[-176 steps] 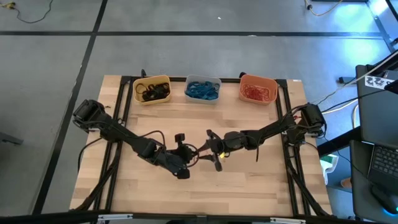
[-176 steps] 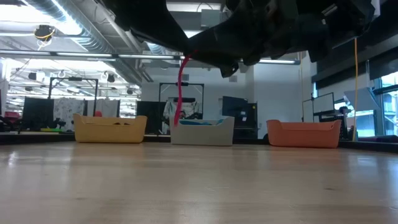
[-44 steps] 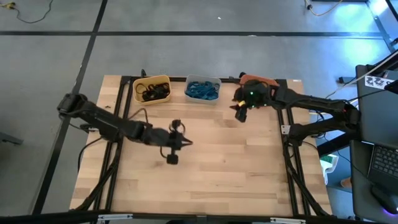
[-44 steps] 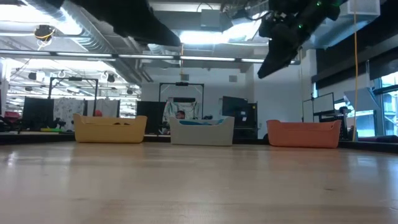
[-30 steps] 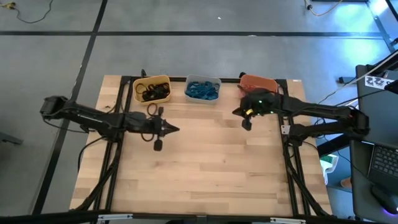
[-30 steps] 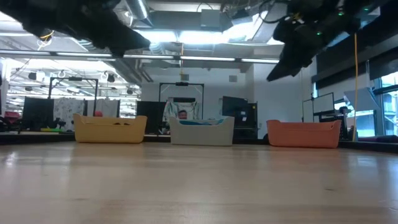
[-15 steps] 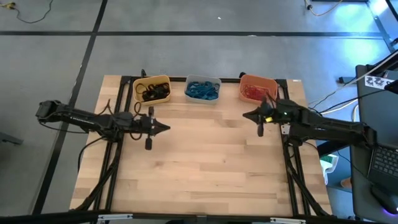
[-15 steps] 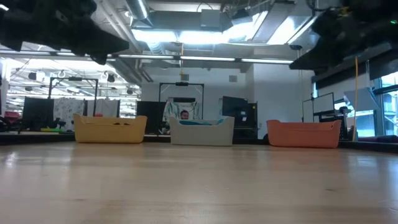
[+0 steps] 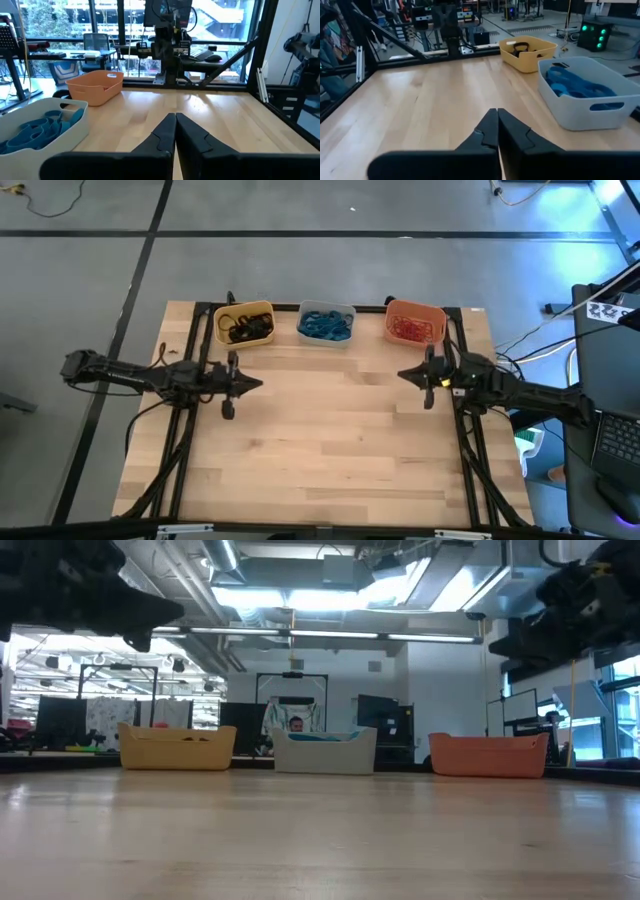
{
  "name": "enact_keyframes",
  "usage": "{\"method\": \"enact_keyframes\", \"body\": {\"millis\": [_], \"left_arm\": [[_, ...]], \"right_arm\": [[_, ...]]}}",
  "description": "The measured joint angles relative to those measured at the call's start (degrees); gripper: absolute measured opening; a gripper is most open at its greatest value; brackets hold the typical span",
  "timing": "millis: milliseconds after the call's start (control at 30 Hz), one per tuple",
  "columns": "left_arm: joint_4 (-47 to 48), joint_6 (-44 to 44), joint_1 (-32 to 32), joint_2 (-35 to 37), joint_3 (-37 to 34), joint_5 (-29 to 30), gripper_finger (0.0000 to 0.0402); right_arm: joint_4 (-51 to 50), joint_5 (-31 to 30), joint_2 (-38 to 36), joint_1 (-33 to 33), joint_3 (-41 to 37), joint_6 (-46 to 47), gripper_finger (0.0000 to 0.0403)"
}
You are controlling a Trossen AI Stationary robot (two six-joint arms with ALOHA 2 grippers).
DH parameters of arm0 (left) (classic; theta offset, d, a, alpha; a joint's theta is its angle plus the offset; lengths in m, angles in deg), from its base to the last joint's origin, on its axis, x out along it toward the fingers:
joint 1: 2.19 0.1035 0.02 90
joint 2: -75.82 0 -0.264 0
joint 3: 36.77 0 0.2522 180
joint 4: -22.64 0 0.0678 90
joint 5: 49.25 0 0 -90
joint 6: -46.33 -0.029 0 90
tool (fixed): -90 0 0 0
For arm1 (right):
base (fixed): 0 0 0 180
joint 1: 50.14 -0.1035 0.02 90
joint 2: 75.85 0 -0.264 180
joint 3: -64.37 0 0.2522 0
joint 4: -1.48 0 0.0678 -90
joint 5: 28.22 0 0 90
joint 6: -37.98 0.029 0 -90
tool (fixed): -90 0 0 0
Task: Sort rubber bands into baskets
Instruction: Return to Home Position
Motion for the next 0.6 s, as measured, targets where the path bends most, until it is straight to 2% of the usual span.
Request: {"method": "enact_keyframes", "body": {"millis": [333,433,600], "left_arm": [[3.1,0.6,0.0,8.0,-3.8,3.2,0.0005],[6.6,1.8,0.0,10.4,-3.8,3.6,0.0008],[12.4,2.8,0.0,14.8,-3.8,3.6,0.0009]], "right_arm": [[3.1,-2.8,-0.6,0.0,-4.5,2.7,0.0005],[3.2,-5.3,-0.6,0.0,-5.4,2.9,0.0005],[6.8,-5.5,-0.6,0.0,-7.5,3.0,0.0005]]}}
